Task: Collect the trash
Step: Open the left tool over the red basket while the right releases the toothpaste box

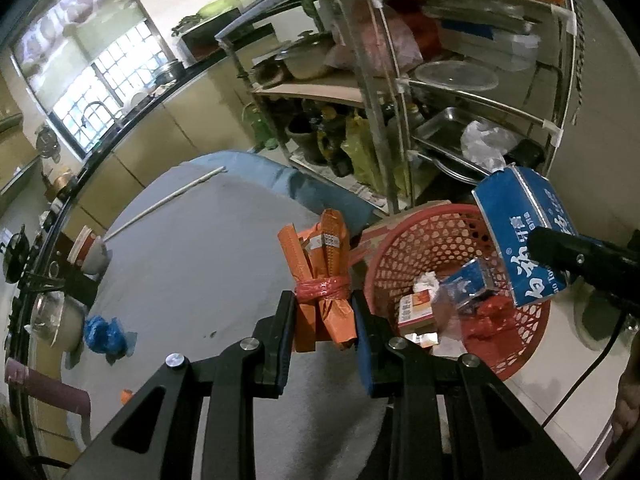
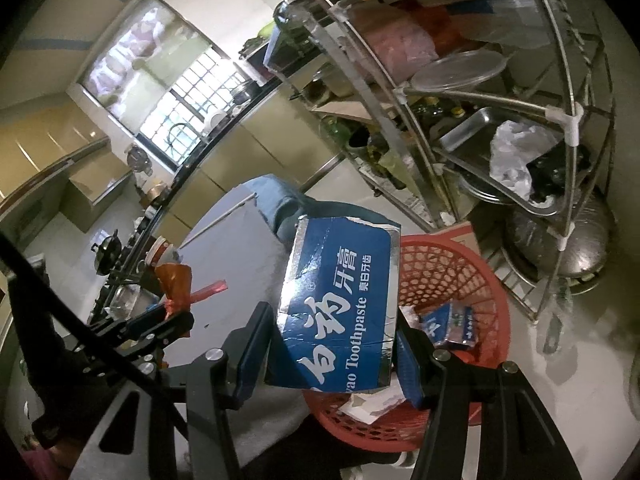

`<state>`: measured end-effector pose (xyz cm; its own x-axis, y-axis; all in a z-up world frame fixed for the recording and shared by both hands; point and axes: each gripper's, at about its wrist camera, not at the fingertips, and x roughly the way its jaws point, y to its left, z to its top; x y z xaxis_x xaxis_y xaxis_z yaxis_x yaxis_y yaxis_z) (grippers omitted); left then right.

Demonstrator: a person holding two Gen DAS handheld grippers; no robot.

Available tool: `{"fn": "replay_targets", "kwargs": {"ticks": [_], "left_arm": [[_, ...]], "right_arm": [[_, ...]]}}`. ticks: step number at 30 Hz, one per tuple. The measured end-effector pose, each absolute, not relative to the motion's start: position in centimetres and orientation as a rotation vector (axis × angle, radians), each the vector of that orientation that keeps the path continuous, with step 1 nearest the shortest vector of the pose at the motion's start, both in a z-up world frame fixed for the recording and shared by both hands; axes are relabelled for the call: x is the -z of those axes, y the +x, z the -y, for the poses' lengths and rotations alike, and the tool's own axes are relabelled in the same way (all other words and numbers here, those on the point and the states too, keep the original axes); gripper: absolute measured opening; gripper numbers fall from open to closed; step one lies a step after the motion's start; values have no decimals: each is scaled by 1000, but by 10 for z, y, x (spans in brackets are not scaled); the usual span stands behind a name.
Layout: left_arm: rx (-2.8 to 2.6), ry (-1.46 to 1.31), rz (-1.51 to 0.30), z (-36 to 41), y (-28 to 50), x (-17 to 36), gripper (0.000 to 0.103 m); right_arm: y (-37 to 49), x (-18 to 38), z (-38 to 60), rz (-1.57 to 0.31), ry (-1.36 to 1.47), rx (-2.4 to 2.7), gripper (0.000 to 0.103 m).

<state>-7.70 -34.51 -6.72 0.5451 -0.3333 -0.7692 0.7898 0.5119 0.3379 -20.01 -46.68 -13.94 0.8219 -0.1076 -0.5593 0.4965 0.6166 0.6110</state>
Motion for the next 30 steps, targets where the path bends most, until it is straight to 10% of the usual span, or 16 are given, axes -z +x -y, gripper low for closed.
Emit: {"fn": "replay_targets", "kwargs": {"ticks": [18, 22, 30], "left_arm": [[912, 773, -805, 378, -94, 91, 31], [978, 733, -863, 378, -92, 96, 58], [960, 687, -856, 358, -79, 92, 63]], "right_arm": [[-218, 164, 490, -554, 925, 425, 60], [-216, 174, 494, -568, 980, 405, 65], [-215, 180, 492, -542, 1029, 376, 67]]}}
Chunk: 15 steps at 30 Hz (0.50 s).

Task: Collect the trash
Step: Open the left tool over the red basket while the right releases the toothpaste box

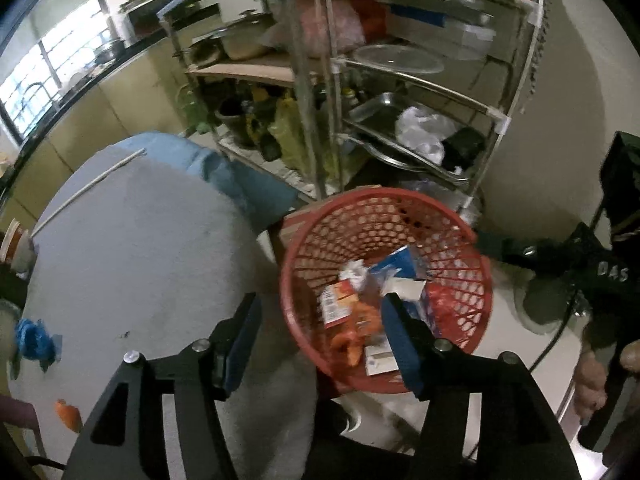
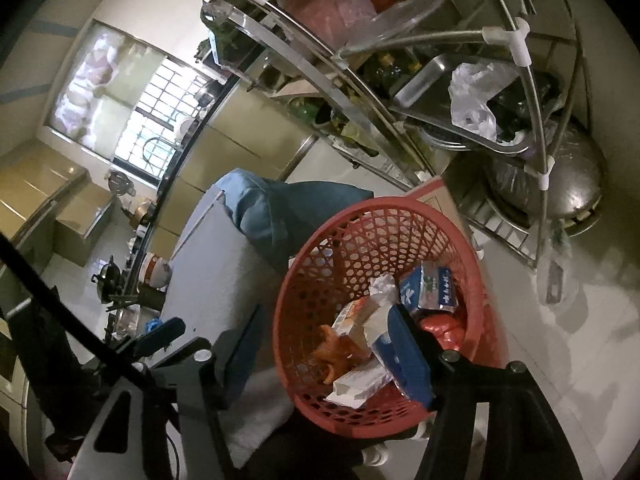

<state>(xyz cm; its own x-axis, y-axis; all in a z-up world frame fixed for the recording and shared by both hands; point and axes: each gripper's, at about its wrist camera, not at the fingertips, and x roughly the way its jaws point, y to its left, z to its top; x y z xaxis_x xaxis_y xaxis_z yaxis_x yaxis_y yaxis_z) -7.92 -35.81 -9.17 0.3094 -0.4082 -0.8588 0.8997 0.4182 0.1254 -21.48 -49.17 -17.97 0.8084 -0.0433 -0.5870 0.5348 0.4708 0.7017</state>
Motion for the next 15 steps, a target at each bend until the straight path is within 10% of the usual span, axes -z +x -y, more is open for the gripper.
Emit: {"fn": "replay_targets", "kwargs": {"ticks": [15], "left_arm": [[667, 658, -755, 285, -40, 66, 65]], "right_arm": [[-168, 149, 445, -572, 894, 281, 67]]}}
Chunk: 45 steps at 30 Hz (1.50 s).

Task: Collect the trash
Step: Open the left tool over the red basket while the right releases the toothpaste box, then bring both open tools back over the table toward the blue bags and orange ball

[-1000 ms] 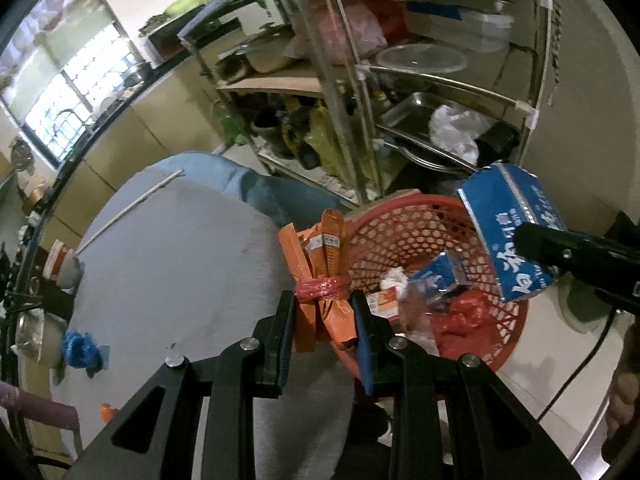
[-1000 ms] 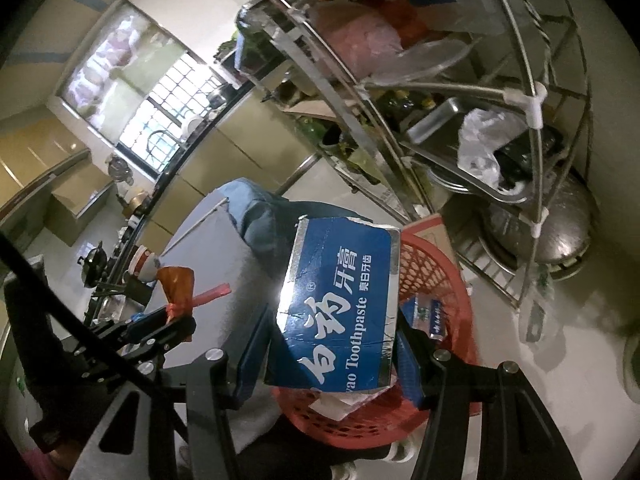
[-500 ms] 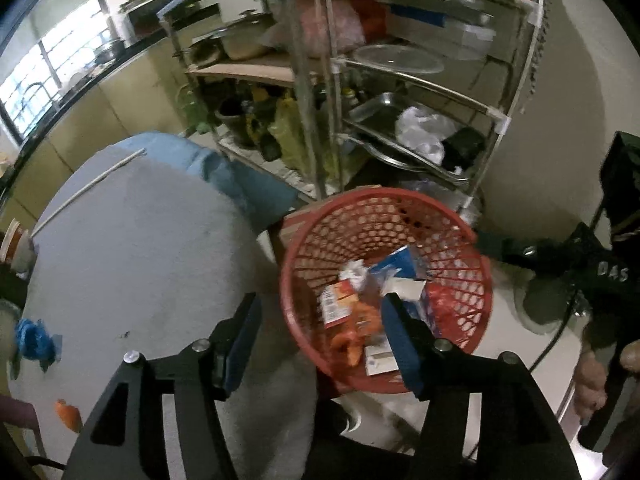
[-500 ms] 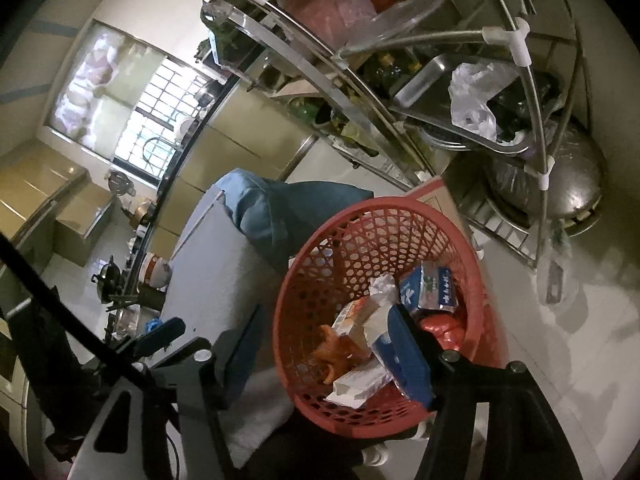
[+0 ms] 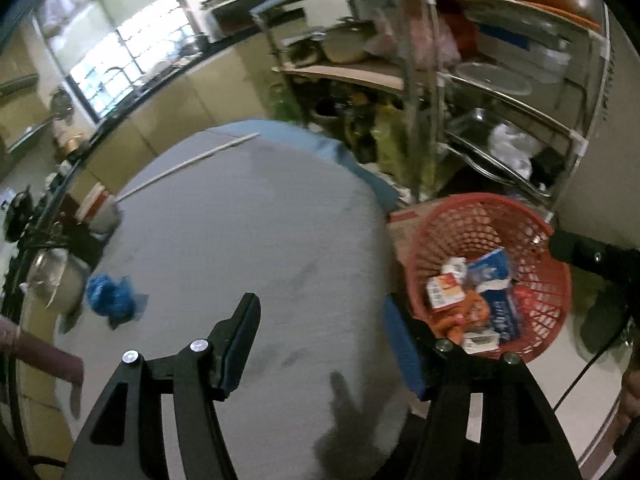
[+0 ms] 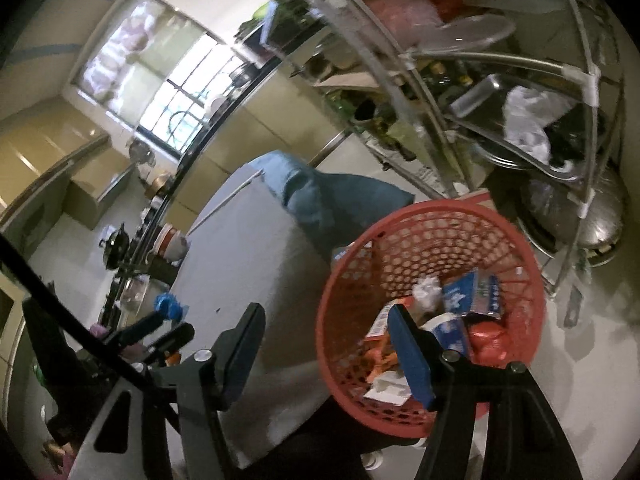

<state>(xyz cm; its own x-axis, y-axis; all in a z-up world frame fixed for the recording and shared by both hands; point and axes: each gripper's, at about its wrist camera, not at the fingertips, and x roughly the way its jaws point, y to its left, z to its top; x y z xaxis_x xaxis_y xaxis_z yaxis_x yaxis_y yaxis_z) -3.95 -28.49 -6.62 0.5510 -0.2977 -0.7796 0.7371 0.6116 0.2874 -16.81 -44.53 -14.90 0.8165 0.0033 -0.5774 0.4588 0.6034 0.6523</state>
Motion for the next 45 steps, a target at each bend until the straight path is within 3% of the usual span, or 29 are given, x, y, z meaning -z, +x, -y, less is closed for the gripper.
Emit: {"fn": "replay_targets", "kwargs": {"ticks": [24, 38, 45], "left_arm": [[376, 434, -820, 123, 29, 63, 65], [23, 244, -953, -51, 84, 95, 65], [-34, 201, -977, -85, 93, 103, 65]], "right_arm": [[-76, 120, 340, -706, 683, 88, 67], [52, 111, 225, -840, 490, -181, 67], [120, 132, 180, -927, 487, -268, 67]]}}
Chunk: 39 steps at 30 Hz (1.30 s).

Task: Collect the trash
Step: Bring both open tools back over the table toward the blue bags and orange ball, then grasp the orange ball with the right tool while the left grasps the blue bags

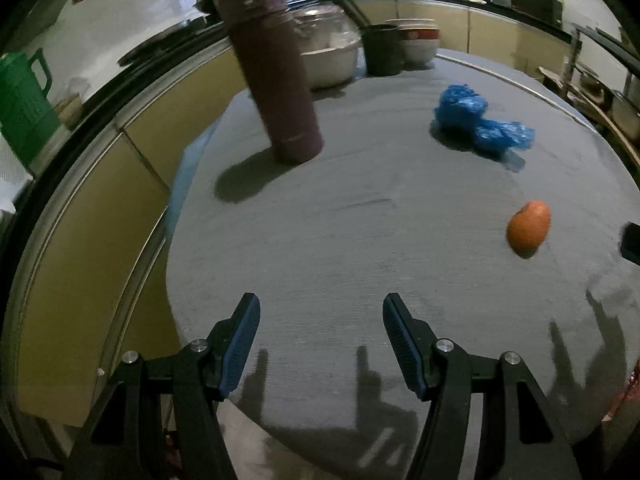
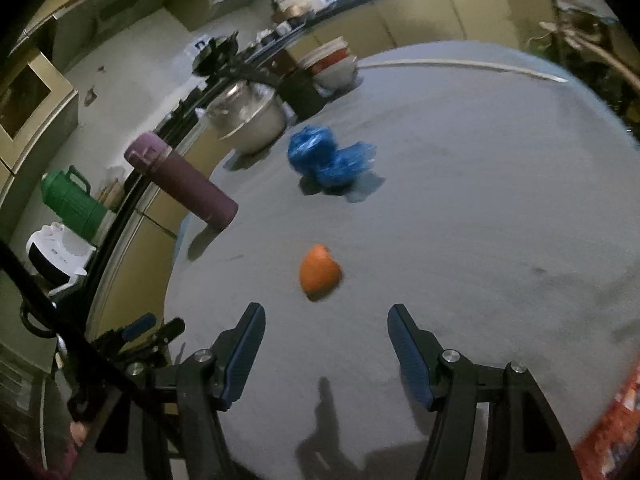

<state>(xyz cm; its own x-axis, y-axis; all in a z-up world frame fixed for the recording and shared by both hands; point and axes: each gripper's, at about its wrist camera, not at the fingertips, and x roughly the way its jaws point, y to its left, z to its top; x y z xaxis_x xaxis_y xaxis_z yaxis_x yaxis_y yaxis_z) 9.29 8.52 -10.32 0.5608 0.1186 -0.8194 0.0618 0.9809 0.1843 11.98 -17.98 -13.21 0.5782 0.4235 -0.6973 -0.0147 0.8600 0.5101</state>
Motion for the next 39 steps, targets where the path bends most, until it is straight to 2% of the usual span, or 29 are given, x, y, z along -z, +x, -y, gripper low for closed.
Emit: {"fn": "replay_targets", "kwargs": {"ticks": [13, 14, 16, 18, 27, 29, 31, 37, 38, 39], "left_arm": [[-32, 169, -976, -102, 129, 101, 65], [-20, 170, -967, -99, 135, 97, 65], [4, 171, -957, -92, 143, 91, 65], [31, 173, -936, -84, 154, 84, 65], [206, 199, -879, -14, 227, 59, 69], [264, 185, -889, 5, 250, 59, 77], [311, 155, -903, 23, 270, 64, 79], [377, 101, -1035, 63, 318, 101, 79], [364, 89, -1052, 65, 321, 107, 77], [364, 53, -1072, 64, 325, 115, 70]], "right_arm": [[194, 172, 134, -1016, 458, -268, 65], [195, 173, 132, -1015, 434, -263, 59], [196, 177, 128, -1023, 389, -260, 53], [194, 180, 131, -1025, 378, -261, 41], [169, 169, 173, -926, 388, -252, 37], [162, 164, 186, -904, 393, -246, 37], [152, 159, 201, -885, 403, -237, 37], [132, 153, 234, -853, 460, -196, 37], [129, 154, 240, -851, 475, -190, 37], [127, 154, 242, -851, 482, -188, 37]]}}
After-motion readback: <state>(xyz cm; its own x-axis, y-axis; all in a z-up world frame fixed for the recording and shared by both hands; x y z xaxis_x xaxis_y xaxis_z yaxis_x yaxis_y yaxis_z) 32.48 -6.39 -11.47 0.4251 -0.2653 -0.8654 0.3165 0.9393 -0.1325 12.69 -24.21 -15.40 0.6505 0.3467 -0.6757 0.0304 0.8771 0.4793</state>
